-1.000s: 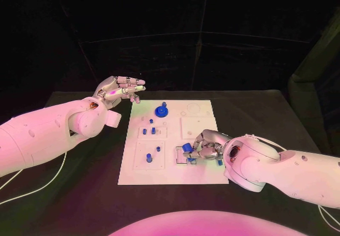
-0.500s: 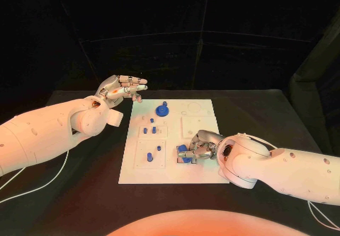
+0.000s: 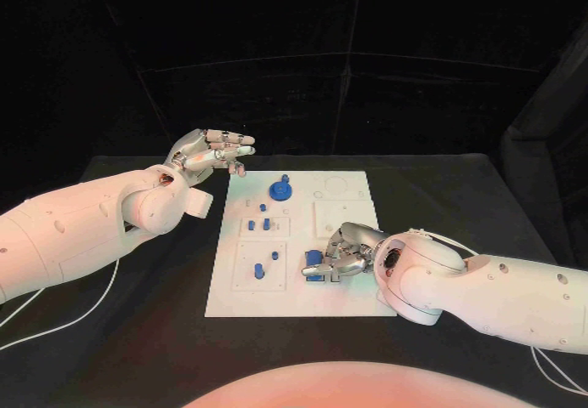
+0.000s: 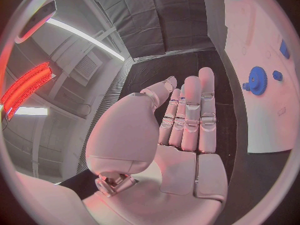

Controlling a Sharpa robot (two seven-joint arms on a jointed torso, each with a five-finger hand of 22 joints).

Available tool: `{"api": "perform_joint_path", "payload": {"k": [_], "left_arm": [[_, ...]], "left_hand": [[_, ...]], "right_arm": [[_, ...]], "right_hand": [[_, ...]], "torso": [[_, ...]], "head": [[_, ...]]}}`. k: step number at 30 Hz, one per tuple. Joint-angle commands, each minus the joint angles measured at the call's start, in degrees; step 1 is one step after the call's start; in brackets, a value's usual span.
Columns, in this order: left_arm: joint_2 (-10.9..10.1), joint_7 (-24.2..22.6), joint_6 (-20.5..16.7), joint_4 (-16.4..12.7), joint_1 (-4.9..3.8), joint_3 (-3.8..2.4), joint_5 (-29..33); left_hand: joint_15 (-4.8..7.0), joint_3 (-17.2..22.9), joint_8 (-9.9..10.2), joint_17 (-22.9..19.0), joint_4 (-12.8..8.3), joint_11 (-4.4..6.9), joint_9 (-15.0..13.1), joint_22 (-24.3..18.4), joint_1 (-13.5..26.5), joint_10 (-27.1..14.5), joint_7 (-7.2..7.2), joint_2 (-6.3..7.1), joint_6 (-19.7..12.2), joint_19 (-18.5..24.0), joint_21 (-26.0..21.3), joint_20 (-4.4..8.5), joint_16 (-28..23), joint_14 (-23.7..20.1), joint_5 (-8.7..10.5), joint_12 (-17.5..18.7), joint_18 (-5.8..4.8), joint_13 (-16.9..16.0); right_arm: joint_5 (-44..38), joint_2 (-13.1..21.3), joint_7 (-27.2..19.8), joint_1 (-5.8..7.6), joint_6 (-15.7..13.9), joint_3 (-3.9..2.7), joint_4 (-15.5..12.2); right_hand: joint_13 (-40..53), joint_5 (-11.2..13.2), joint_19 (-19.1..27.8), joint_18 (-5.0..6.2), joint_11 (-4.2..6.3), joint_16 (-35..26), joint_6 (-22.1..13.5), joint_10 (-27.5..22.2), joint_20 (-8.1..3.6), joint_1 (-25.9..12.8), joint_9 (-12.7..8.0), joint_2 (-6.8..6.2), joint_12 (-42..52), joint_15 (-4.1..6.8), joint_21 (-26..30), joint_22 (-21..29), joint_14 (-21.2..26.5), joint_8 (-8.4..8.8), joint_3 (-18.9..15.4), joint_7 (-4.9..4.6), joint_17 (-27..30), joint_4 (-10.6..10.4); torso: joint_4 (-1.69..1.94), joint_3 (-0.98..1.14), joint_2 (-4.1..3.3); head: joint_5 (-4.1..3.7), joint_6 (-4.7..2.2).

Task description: Assemble the parts on the task board

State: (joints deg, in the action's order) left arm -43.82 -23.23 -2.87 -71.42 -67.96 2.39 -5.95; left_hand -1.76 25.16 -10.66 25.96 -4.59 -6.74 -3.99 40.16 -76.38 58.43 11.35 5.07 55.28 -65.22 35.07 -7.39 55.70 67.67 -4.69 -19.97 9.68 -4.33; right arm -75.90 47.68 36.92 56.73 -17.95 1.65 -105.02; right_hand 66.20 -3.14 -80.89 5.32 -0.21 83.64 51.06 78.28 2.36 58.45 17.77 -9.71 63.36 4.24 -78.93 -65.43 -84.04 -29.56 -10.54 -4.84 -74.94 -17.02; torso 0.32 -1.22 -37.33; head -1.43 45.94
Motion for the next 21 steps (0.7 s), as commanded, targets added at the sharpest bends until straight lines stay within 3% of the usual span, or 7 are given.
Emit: {"api": "perform_joint_path", "payload": {"k": [1,6,13,16,21], "left_arm": [[0.0,-0.1,0.7,0.0,-0.08,-0.04,0.2],[-0.1,-0.1,0.8,0.0,-0.08,-0.04,0.2],[-0.2,-0.1,0.7,0.0,-0.08,-0.04,0.2],[-0.2,-0.1,0.7,-0.1,-0.08,-0.04,0.2],[-0.2,-0.1,0.7,-0.1,-0.08,-0.04,0.2]], "left_hand": [[0.06,-0.4,-0.3,-0.1,0.1,-0.10,0.1,-0.1,0.5,-0.5,-0.16,-0.18,-0.4,0.5,-0.3,0.13,-0.1,-0.3,-0.26,-0.3,0.76,0.0],[0.06,-0.4,-0.3,-0.1,0.1,-0.10,0.1,-0.1,0.5,-0.5,-0.16,-0.18,-0.4,0.5,-0.3,0.13,-0.1,-0.3,-0.26,-0.3,0.76,0.0],[0.06,-0.4,-0.3,-0.1,0.1,-0.10,0.1,-0.1,0.5,-0.5,-0.16,-0.18,-0.4,0.5,-0.3,0.13,-0.1,-0.3,-0.26,-0.3,0.76,0.0],[0.06,-0.4,-0.3,-0.1,0.1,-0.10,0.1,-0.1,0.5,-0.5,-0.16,-0.18,-0.4,0.5,-0.3,0.13,-0.1,-0.3,-0.26,-0.3,0.76,0.0],[0.05,-0.4,-0.3,-0.1,0.1,-0.10,0.1,-0.1,0.5,-0.5,-0.16,-0.20,-0.5,0.5,-0.3,0.12,-0.1,-0.3,-0.27,-0.3,0.76,0.0]], "right_arm": [[-1.9,0.3,-1.3,0.08,-0.1,-0.03,-0.6],[-2.0,0.9,-2.5,0.08,0.6,-0.03,-1.4],[-3.3,1.3,-2.0,0.07,-0.1,-0.03,-1.5],[-3.9,1.1,-1.4,0.08,-0.3,-0.03,-1.1],[-4.2,0.9,-1.2,0.08,1.0,-0.03,-0.7]], "right_hand": [[0.1,-0.4,0.3,-0.75,0.04,-0.2,0.0,-0.1,0.05,3.5,0.4,2.13,-0.2,-0.45,0.1,-0.3,-3.3,-0.05,1.6,0.23,-2.4,0.3],[1.1,-3.1,-0.1,-0.90,0.43,0.1,1.1,0.8,-0.15,10.4,1.4,5.28,0.7,-0.17,-0.3,-1.2,-3.6,-0.86,3.4,0.66,-3.1,2.0],[2.2,-4.5,-0.5,-1.07,0.85,0.4,2.3,1.6,-0.51,15.8,2.5,7.78,1.7,0.19,-0.8,-2.2,-3.8,-1.91,3.8,1.08,-3.9,4.8],[2.4,-5.1,-0.6,-1.10,1.02,0.5,2.7,1.8,-0.59,16.4,2.9,8.56,1.9,0.31,-0.9,-2.4,-3.8,-2.33,3.7,1.28,-4.2,5.2],[2.6,-5.3,-0.6,-1.11,1.12,0.5,2.7,1.9,-0.67,16.9,3.1,8.69,2.0,0.40,-0.9,-2.5,-3.8,-2.52,3.5,1.38,-4.2,5.6]], "torso": [[-0.03,0.01,-0.01],[-0.01,0.02,-0.03],[-0.02,-0.02,0.00],[0.01,-0.04,0.03],[0.08,-0.05,0.02]], "head": [[-0.06,0.09],[0.00,0.22],[-0.07,0.27],[-0.16,0.28],[-0.17,0.30]]}}
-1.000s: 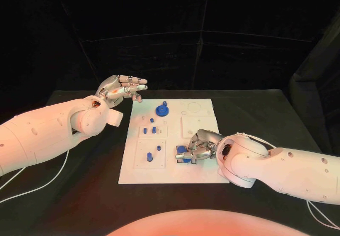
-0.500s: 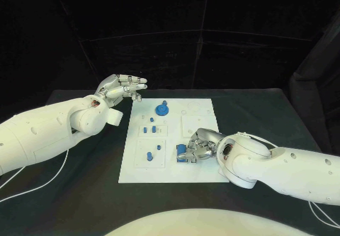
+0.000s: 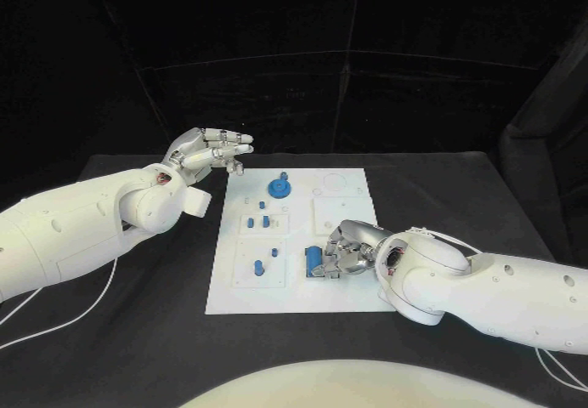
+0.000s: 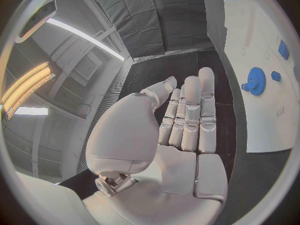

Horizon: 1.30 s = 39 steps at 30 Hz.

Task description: Assemble the parts on the task board

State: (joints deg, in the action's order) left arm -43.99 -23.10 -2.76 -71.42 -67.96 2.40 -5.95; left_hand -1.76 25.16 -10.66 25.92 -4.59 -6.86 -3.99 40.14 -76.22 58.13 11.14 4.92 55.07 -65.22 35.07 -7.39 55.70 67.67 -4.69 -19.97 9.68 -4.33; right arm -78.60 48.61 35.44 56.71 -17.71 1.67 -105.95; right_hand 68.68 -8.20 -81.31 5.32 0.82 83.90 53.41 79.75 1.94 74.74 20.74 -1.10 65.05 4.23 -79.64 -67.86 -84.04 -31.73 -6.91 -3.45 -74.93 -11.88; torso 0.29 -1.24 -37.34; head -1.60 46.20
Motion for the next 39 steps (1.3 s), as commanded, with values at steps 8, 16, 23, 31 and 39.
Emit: {"api": "perform_joint_path", "payload": {"k": [8,16,23,31,39], "left_arm": [[-0.1,-0.1,0.6,0.0,-0.08,-0.04,0.2],[-0.2,0.0,0.8,0.0,-0.08,-0.04,0.2],[-0.3,0.1,0.8,0.0,-0.08,-0.03,0.2],[-0.4,0.0,0.8,-0.1,-0.08,-0.02,0.2],[-0.7,0.0,0.6,-0.1,-0.07,-0.01,0.2]], "left_hand": [[0.05,-0.4,-0.3,-0.1,0.1,0.02,0.1,-0.1,0.4,-0.2,0.06,-0.04,-0.3,0.5,-0.3,0.12,-0.1,-0.3,-0.27,-0.3,0.76,0.0],[0.05,-0.4,-0.3,-0.1,0.0,0.02,0.1,-0.1,0.3,-0.3,0.05,-0.05,-0.3,0.5,-0.4,0.12,0.0,-0.4,-0.28,-0.4,0.77,0.0],[0.05,-0.4,-0.3,-0.1,0.0,0.02,0.1,-0.1,0.3,-0.3,0.05,-0.05,-0.3,0.5,-0.4,0.12,0.0,-0.4,-0.28,-0.4,0.77,0.0],[0.06,-0.4,-0.4,-0.1,0.0,0.03,0.1,-0.1,0.2,-0.3,0.05,-0.05,-0.3,0.5,-0.4,0.12,0.0,-0.4,-0.30,-0.4,0.78,0.0],[0.06,-0.4,-0.4,-0.1,0.0,0.03,0.1,-0.1,0.2,-0.3,0.05,-0.05,-0.3,0.5,-0.4,0.12,0.0,-0.4,-0.30,-0.4,0.78,0.0]], "right_arm": [[-0.5,-0.2,-1.0,0.11,4.3,-0.05,0.4],[-0.1,-0.2,-1.7,0.11,4.8,-0.05,0.5],[0.0,0.4,-2.6,0.11,3.3,-0.05,0.1],[2.2,4.9,-7.7,0.23,0.4,-0.07,-2.4],[5.0,13.0,-11.0,3.46,-1.9,-0.07,-3.7]], "right_hand": [[0.0,0.9,0.0,-1.10,-0.06,0.1,-0.3,0.3,-0.24,0.4,0.5,-1.39,0.0,0.32,-0.1,0.1,-3.8,-0.41,-2.2,-0.21,-4.1,1.2],[0.1,5.4,0.1,-1.09,-0.02,0.0,-0.7,0.2,-0.24,-2.1,1.1,-2.87,-0.2,0.34,0.0,0.1,-3.8,-0.65,-5.2,-0.09,-4.1,-0.6],[0.2,5.4,0.1,-1.09,0.03,0.0,-0.7,0.2,-0.28,-1.9,1.2,-2.31,-0.1,0.39,0.0,0.0,-3.8,-0.75,-5.1,-0.03,-4.2,-0.8],[-0.4,4.4,0.4,-0.98,-0.31,-0.3,-2.1,-0.3,-0.18,-0.1,1.1,-1.28,-1.0,0.17,0.3,0.6,-3.7,0.09,-4.6,-0.50,-3.7,-0.3],[-0.5,-7.3,0.3,-1.04,-1.72,-0.3,-3.8,-0.8,0.85,6.5,-2.2,3.13,-1.6,-0.86,0.1,0.3,-3.7,6.89,-2.6,-2.28,-4.0,2.5]], "torso": [[0.01,-0.01,0.00],[0.07,0.00,0.01],[-0.04,0.01,0.02],[-0.10,0.02,0.04],[-0.27,-0.07,0.12]], "head": [[0.15,0.15],[0.16,0.27],[0.17,0.18],[0.23,0.11],[-0.21,-0.23]]}}
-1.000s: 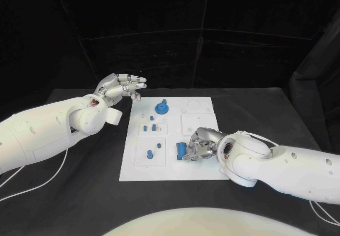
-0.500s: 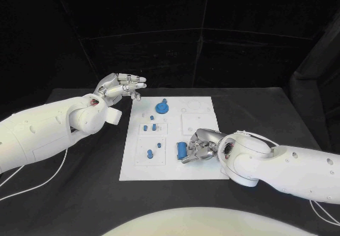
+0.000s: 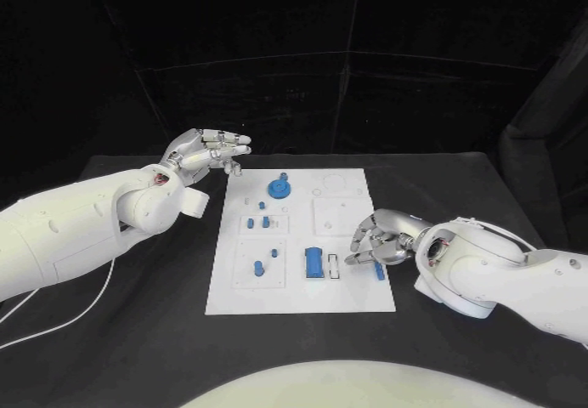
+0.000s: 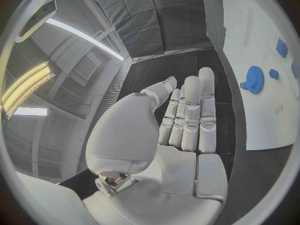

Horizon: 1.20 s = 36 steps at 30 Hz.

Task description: Assemble the parts on the task board

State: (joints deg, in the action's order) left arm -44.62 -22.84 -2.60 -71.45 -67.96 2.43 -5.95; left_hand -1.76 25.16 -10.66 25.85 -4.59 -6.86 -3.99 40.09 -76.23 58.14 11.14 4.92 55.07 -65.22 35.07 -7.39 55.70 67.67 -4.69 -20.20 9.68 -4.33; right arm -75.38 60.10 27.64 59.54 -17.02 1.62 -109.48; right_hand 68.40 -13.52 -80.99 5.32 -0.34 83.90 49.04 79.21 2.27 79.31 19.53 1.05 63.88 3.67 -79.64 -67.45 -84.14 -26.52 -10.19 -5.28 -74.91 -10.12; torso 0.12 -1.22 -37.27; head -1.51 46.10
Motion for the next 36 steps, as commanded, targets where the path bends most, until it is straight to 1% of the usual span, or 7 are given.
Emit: {"api": "perform_joint_path", "payload": {"k": [1,3,9,11,20,23,36], "left_arm": [[-0.1,-0.3,0.4,-0.1,-0.08,-0.04,0.2],[-0.1,-0.3,0.4,-0.1,-0.08,-0.04,0.2],[0.0,-0.4,0.4,-0.1,-0.08,-0.03,0.2],[0.1,-0.4,0.4,-0.1,-0.07,-0.03,0.2],[0.1,-0.3,0.4,0.0,-0.06,-0.02,0.2],[0.1,-0.3,0.4,0.0,-0.04,-0.02,0.2],[0.1,-0.3,0.4,0.0,0.04,-0.01,0.2]], "left_hand": [[0.06,-0.4,-0.4,-0.1,0.0,0.03,0.1,-0.1,0.2,-0.3,0.05,-0.05,-0.3,0.5,-0.4,0.12,0.0,-0.4,-0.29,-0.2,0.78,0.0],[0.06,-0.4,-0.4,-0.1,0.0,0.03,0.1,-0.1,0.2,-0.3,0.05,-0.05,-0.3,0.5,-0.4,0.12,0.0,-0.4,-0.29,-0.2,0.78,0.0],[0.06,-0.4,-0.4,-0.1,0.0,0.03,0.1,-0.1,0.2,-0.3,0.05,-0.05,-0.3,0.5,-0.4,0.12,0.0,-0.4,-0.29,-0.2,0.78,0.0],[0.06,-0.4,-0.4,-0.1,0.0,0.03,0.1,-0.1,0.2,-0.3,0.05,-0.05,-0.3,0.5,-0.4,0.12,0.0,-0.4,-0.29,-0.2,0.78,0.0],[0.06,-0.4,-0.4,-0.1,0.0,0.03,0.1,-0.1,0.2,-0.3,0.05,-0.05,-0.3,0.5,-0.4,0.12,0.0,-0.4,-0.29,-0.2,0.78,0.0],[0.06,-0.4,-0.4,-0.1,0.0,0.03,0.1,-0.1,0.2,-0.3,0.05,-0.05,-0.3,0.5,-0.4,0.12,0.0,-0.4,-0.29,-0.2,0.78,0.0],[0.06,-0.4,-0.4,-0.1,0.0,0.03,0.1,-0.1,0.2,-0.3,0.05,-0.05,-0.3,0.5,-0.4,0.12,0.0,-0.4,-0.29,-0.2,0.78,0.0]], "right_arm": [[1.4,2.3,-3.0,0.89,-2.5,-0.02,-0.1],[0.6,3.6,-2.4,1.25,-1.9,-0.01,0.3],[-1.6,4.9,0.6,1.61,1.2,0.02,1.0],[-2.5,4.8,1.9,1.63,2.4,0.04,1.3],[-6.7,3.5,6.3,1.05,6.5,0.09,2.6],[-7.7,3.0,6.9,0.70,7.5,0.10,2.7],[-9.6,1.5,8.5,-0.29,12.5,0.13,3.1]], "right_hand": [[-0.3,-2.3,0.0,-1.03,-0.62,-0.3,1.1,-0.3,0.60,2.5,-1.6,1.29,-0.7,-0.39,0.1,-0.2,-3.6,2.60,1.0,-0.53,-4.1,1.0],[-0.6,-2.2,0.0,-1.03,-0.72,-0.3,2.1,-0.3,0.78,2.7,-2.8,1.26,-1.1,-0.54,0.1,-0.2,-3.6,4.48,0.9,-0.66,-4.1,1.1],[-0.6,1.0,-0.1,-1.04,-0.53,-0.3,5.0,0.0,0.82,1.2,-4.1,0.92,-1.4,-0.53,0.0,-0.5,-3.7,6.31,-0.3,-0.44,-4.3,0.3],[-0.9,1.2,-0.1,-1.02,-0.44,-0.3,6.0,-0.1,0.76,-0.1,-4.3,0.59,-1.9,-0.45,0.0,-0.4,-3.7,6.63,-1.2,-0.27,-4.2,-0.4],[-1.6,1.2,0.2,-0.91,-0.02,-0.7,8.1,-0.3,0.44,-2.9,-4.2,-0.28,-3.0,-0.11,0.3,0.1,-3.5,6.83,-3.9,0.33,-3.7,-2.2],[-1.6,1.4,0.2,-0.91,0.04,-0.7,8.2,-0.3,0.39,-3.0,-4.1,-0.42,-3.0,-0.06,0.4,0.1,-3.5,6.83,-4.2,0.40,-3.7,-2.4],[-1.9,1.7,0.2,-0.92,0.14,-0.8,8.6,-0.5,0.34,-3.1,-3.9,-0.65,-3.5,0.02,0.4,0.1,-3.5,6.73,-4.6,0.54,-3.7,-2.6]], "torso": [[0.03,-0.09,0.00],[0.02,-0.08,-0.01],[-0.21,0.05,-0.06],[-0.09,0.00,-0.04],[-0.14,0.02,-0.01],[0.04,0.03,-0.05],[-0.01,-0.05,-0.04]], "head": [[-0.45,-0.23],[-0.55,-0.30],[-0.75,-0.48],[-1.10,-0.46],[-2.20,-0.29],[-2.43,-0.22],[-2.61,0.04]]}}
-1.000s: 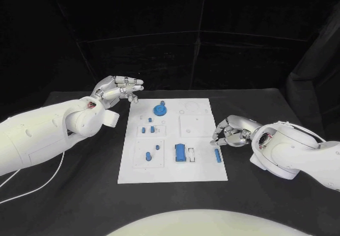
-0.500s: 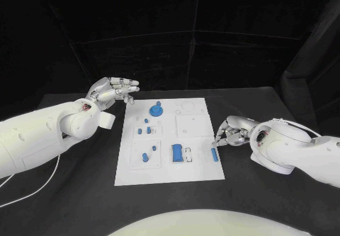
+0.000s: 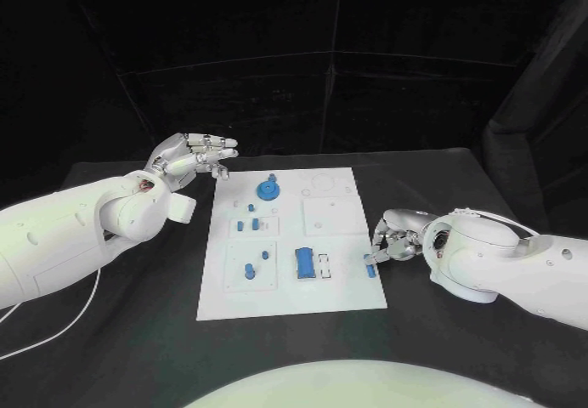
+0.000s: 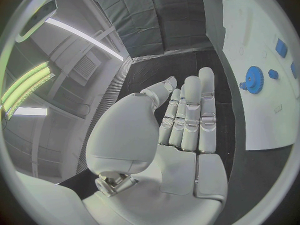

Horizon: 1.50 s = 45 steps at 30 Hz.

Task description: Assemble the parts on the task board

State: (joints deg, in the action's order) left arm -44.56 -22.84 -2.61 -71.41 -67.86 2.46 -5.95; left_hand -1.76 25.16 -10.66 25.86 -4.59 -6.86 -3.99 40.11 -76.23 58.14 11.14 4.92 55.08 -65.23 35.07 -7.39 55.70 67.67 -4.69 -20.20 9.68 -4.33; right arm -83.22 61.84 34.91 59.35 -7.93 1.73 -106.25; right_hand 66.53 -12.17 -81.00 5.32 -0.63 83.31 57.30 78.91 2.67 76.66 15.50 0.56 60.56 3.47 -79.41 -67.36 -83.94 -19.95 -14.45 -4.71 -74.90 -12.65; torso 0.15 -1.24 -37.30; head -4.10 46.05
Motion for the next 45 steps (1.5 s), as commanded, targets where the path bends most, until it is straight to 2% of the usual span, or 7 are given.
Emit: {"api": "perform_joint_path", "payload": {"k": [1,14,28,31,34,41,45], "left_arm": [[0.0,-0.3,0.5,0.0,-0.06,-0.04,0.2],[-0.1,-0.2,0.5,-0.1,-0.04,-0.04,0.2],[-0.2,-0.2,0.5,-0.1,-0.03,-0.04,0.2],[-0.2,-0.2,0.5,-0.1,-0.03,-0.04,0.2],[-0.2,-0.1,0.6,-0.1,-0.03,-0.04,0.2],[-0.3,0.0,0.6,-0.1,-0.03,-0.03,0.2],[-0.3,0.1,0.6,-0.1,-0.03,-0.03,0.2]], "left_hand": [[0.06,-0.4,-0.4,-0.1,0.0,0.02,0.1,-0.1,0.2,-0.3,0.05,-0.05,-0.3,0.5,-0.4,0.12,0.0,-0.4,-0.30,-0.2,0.78,0.0],[0.06,-0.4,-0.4,-0.1,0.0,0.02,0.1,-0.1,0.2,-0.3,0.05,-0.05,-0.3,0.5,-0.4,0.12,0.0,-0.4,-0.30,-0.2,0.78,0.0],[0.06,-0.4,-0.4,-0.1,0.0,0.02,0.1,-0.1,0.2,-0.3,0.05,-0.05,-0.3,0.5,-0.4,0.12,0.0,-0.4,-0.30,-0.2,0.78,0.0],[0.06,-0.4,-0.4,-0.1,0.0,0.02,0.1,-0.1,0.2,-0.3,0.05,-0.05,-0.3,0.5,-0.4,0.12,0.0,-0.4,-0.30,-0.2,0.78,0.0],[0.06,-0.4,-0.5,-0.2,-0.2,0.01,0.0,-0.1,0.1,-0.4,0.06,-0.14,-0.4,0.5,-0.4,0.11,0.0,-0.5,-0.31,-0.4,0.79,0.0],[0.13,-0.1,-0.7,-0.3,-0.6,0.04,0.0,-0.1,-0.5,-0.6,0.06,-0.40,-0.5,0.4,-0.4,0.18,0.1,-0.5,-0.38,-0.7,0.82,0.0],[0.17,0.0,-0.8,-0.4,-0.8,0.04,0.0,-0.1,-0.8,-0.6,0.07,-0.52,-0.5,0.4,-0.4,0.22,0.1,-0.6,-0.40,-0.8,0.83,0.0]], "right_arm": [[-1.7,-0.3,1.3,-0.19,3.6,0.01,-0.2],[-3.3,-1.9,1.7,-1.06,5.5,0.02,0.4],[-10.0,-4.5,2.5,-1.79,7.1,0.02,2.1],[-10.7,-4.9,2.6,-1.89,8.0,0.02,2.2],[-10.3,-5.1,2.7,-1.93,8.0,0.02,2.2],[-3.3,-4.4,2.8,-1.96,5.2,0.01,1.1],[0.5,-3.7,2.6,-1.95,2.4,0.00,0.0]], "right_hand": [[-0.1,0.4,0.2,-0.93,0.44,-0.2,0.4,-0.2,-0.07,-0.5,0.1,-0.15,-0.2,0.22,0.1,0.0,-3.8,0.15,-0.3,-0.02,-3.8,-0.1],[-0.1,-0.2,0.2,-0.94,0.62,-0.3,0.8,-0.2,-0.21,1.3,0.5,0.17,-0.5,0.39,0.2,0.0,-3.8,0.21,-0.2,0.14,-3.7,0.7],[-0.5,-1.2,0.4,-0.87,0.62,-0.6,0.3,-0.7,-0.33,6.6,0.6,2.46,-1.4,0.46,0.5,0.4,-3.7,1.26,1.6,-0.01,-3.4,3.8],[-1.0,-4.5,0.6,-0.81,0.63,-0.8,-0.1,-1.5,-0.41,10.0,0.3,3.88,-2.3,0.54,0.7,0.6,-3.6,2.20,4.0,-0.14,-3.3,5.5],[-1.3,-4.0,0.6,-0.83,0.58,-0.8,-0.2,-2.0,-0.41,11.8,-0.1,4.38,-3.1,0.46,0.7,0.7,-3.6,3.03,6.5,-0.29,-3.3,6.4],[-1.4,-12.7,0.6,-0.80,0.19,-0.9,0.4,-2.2,-0.16,10.5,-1.6,0.96,-3.4,0.08,0.8,0.7,-3.6,5.58,14.7,-0.94,-3.3,4.8],[-1.2,-12.4,0.6,-0.84,0.41,-0.9,1.1,-1.8,0.05,8.0,-2.3,-3.57,-3.2,0.14,0.8,0.5,-3.7,6.74,23.4,-0.66,-3.5,3.4]], "torso": [[-0.05,-0.02,-0.01],[0.04,-0.07,0.05],[0.09,-0.09,0.10],[0.10,-0.07,0.06],[0.08,-0.05,0.09],[0.11,-0.02,0.09],[0.13,-0.09,0.08]], "head": [[-0.02,0.09],[-0.06,0.24],[0.12,0.13],[0.18,0.11],[0.29,0.12],[0.41,0.15],[0.40,0.09]]}}
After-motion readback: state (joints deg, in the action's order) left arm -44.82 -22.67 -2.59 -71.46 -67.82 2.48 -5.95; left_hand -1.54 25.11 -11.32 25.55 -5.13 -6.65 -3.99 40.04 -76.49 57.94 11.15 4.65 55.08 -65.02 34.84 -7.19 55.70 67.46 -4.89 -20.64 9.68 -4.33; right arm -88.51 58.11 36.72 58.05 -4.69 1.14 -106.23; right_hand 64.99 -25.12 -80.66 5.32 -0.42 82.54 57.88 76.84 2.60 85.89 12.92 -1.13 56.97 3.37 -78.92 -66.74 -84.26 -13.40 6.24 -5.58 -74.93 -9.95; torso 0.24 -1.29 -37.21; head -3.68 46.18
